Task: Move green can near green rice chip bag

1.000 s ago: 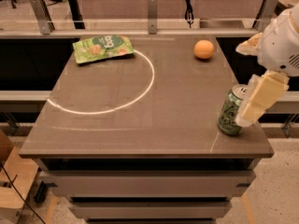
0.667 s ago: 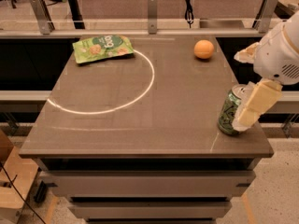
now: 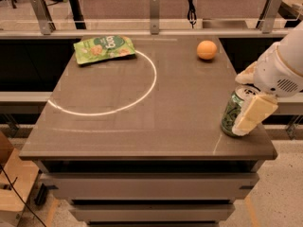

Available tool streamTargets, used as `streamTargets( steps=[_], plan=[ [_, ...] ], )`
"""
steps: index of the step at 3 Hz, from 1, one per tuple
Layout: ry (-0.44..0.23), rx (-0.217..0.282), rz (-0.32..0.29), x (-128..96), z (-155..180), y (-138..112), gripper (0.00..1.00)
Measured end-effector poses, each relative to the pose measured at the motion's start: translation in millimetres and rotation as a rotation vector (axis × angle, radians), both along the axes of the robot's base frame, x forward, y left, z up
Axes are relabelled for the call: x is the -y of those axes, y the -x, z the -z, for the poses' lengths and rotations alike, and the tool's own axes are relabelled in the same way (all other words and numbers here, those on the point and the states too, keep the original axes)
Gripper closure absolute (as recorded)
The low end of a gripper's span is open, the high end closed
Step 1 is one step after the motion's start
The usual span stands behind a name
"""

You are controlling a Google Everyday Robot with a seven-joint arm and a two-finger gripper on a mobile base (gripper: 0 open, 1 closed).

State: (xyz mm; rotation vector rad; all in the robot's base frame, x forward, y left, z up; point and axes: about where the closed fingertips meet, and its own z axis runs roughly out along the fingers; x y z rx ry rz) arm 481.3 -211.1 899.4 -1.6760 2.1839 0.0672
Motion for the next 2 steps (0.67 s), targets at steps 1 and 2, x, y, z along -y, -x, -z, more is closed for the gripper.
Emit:
streamTargets(
  steps=[1, 2],
  plan=[
    [0.010, 0.000, 0.011, 3.3, 5.1, -0.5, 0.42],
    [0.007, 0.017, 0.004, 0.9, -0.7, -1.7, 0.65]
  ],
)
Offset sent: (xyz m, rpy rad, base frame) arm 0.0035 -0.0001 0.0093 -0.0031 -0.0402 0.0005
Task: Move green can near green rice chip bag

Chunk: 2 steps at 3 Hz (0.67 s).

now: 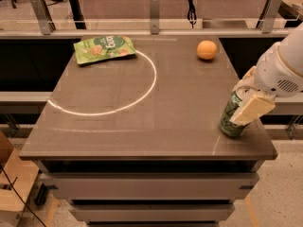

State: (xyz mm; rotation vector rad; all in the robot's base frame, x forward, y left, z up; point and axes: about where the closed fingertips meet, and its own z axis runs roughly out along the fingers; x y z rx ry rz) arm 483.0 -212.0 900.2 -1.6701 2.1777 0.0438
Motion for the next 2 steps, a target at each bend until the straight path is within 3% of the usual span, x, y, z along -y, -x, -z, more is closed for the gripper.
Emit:
streamTargets(
  steps=[1, 2],
  plan=[
    [-0.050, 0.053, -0.051, -27.9, -27.3, -2.3, 0.89],
    [-0.129, 0.161, -0.124, -67.6, -80.5, -1.9, 1.00]
  ],
)
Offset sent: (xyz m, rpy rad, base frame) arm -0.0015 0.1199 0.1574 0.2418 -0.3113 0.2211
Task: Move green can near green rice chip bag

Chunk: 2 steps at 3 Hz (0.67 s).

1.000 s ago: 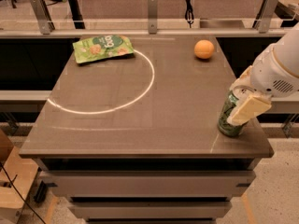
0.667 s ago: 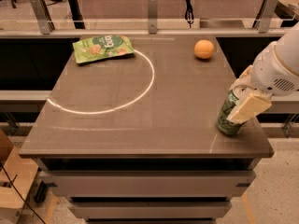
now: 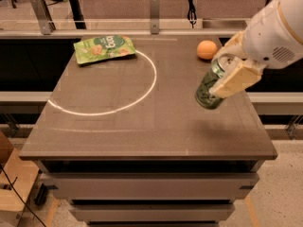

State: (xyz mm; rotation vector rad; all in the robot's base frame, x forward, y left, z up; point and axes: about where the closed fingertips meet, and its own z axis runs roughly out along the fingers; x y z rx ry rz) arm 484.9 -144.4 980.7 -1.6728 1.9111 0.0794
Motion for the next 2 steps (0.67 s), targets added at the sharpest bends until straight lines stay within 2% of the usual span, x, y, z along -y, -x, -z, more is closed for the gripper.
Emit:
streamTargets(
  steps=[1, 2],
  plan=[
    [-0.011, 0.003, -0.004, -3.1, -3.5, 0.6, 1.00],
    [-0.014, -0.021, -0.010, -15.0, 7.7, -5.7, 1.00]
  ],
)
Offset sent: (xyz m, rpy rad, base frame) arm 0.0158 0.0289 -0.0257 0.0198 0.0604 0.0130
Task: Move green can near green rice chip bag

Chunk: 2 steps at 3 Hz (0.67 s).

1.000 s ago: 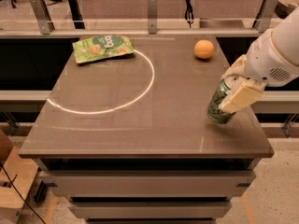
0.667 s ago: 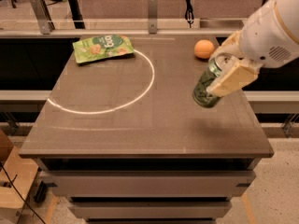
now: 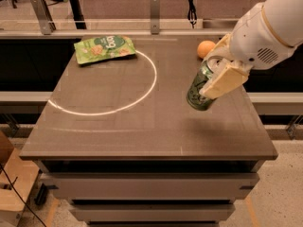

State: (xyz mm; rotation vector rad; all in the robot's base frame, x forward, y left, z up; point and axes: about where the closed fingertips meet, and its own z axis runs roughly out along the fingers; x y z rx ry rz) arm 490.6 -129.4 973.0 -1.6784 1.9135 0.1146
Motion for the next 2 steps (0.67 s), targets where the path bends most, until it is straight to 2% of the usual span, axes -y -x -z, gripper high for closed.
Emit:
streamTargets(
  steps=[1, 2],
  plan=[
    [-0.027, 0.005, -0.024, -22.5, 8.6, -20.7, 1.00],
    [-0.042, 0.006, -0.048, -45.8, 23.1, -55.0, 1.00]
  ],
)
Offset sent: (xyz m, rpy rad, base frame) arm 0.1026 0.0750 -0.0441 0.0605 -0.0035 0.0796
